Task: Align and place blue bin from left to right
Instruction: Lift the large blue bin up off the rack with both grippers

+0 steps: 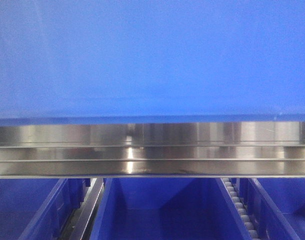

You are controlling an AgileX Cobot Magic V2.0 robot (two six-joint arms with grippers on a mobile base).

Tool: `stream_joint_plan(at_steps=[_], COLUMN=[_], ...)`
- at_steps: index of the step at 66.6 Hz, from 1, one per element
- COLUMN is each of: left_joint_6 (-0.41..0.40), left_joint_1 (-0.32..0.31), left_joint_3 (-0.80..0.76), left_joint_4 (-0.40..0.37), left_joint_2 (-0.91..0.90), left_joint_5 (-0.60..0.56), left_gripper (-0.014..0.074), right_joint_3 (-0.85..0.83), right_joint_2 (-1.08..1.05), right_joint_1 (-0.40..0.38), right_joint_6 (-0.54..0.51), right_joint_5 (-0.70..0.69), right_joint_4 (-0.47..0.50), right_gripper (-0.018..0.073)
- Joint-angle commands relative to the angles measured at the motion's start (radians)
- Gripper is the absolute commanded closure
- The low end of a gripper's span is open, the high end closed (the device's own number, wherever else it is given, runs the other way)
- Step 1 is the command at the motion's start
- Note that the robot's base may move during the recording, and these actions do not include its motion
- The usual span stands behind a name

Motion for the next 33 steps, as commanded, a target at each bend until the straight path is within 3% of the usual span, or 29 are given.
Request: stream_joint_plan(at_steps=[1,33], left_joint_6=[-0.004,-0.004], left_joint_1=[-0.01,-0.01], left_joint_3=[-0.01,-0.01], left_joint_4=[0.045,0.05], left_joint_2=[-0.022,-0.022], left_joint_5=[-0.053,-0.053], left_gripper=[0.0707,0.0707], right_joint_3=[-0.009,-0.009], right_joint_2=[-0.025,-0.025], right_joint_1=[0.0,0.0], right_joint_6=[0.004,0.004], right_joint_5=[-0.053,-0.094], right_joint_4=[-0.063,-0.063], right_gripper=[0.0637,0.0637])
